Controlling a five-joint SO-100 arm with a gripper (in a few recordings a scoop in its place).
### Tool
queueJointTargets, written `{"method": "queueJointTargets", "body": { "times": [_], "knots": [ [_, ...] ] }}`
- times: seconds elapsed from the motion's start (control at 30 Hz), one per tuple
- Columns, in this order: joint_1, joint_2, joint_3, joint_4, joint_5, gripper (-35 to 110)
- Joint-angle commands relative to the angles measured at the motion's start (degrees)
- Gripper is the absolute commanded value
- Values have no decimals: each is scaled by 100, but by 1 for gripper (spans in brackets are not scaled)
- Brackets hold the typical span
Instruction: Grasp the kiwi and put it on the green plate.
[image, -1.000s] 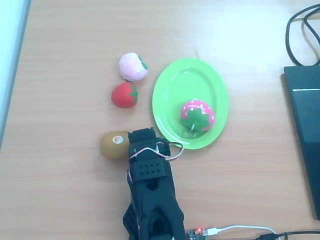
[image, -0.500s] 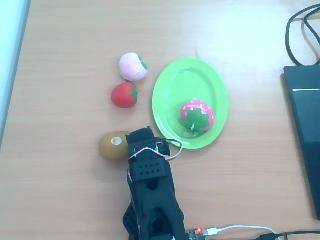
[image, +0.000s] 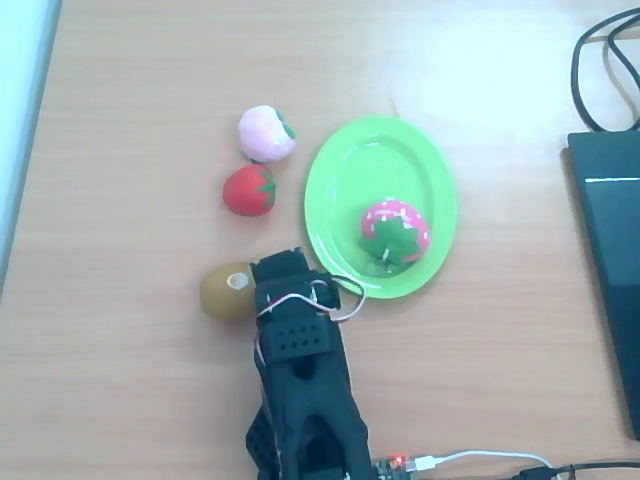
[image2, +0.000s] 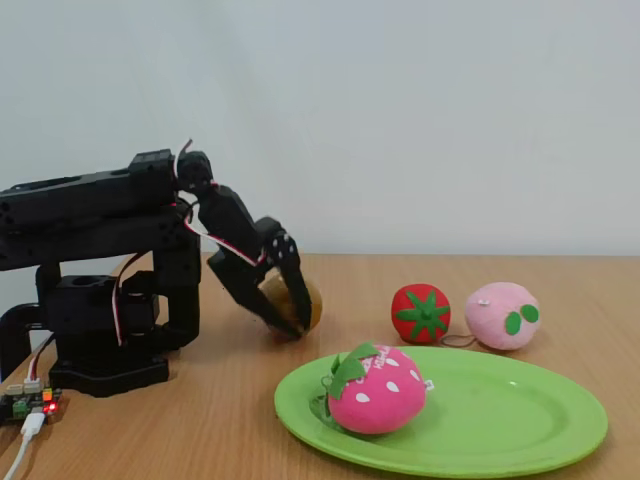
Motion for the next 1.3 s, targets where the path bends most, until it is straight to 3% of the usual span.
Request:
{"method": "queueJointTargets", "body": {
  "times": [0.0,0.3,0.5,0.97,1.27],
  "knots": [
    [18,123,-554,105,-79,0],
    [53,123,-1854,211,-88,-8],
    [53,114,-2514,923,-62,-8],
    [-229,114,-3059,1169,70,-8],
    [-756,114,-3410,1600,-1037,-8]
  ]
}}
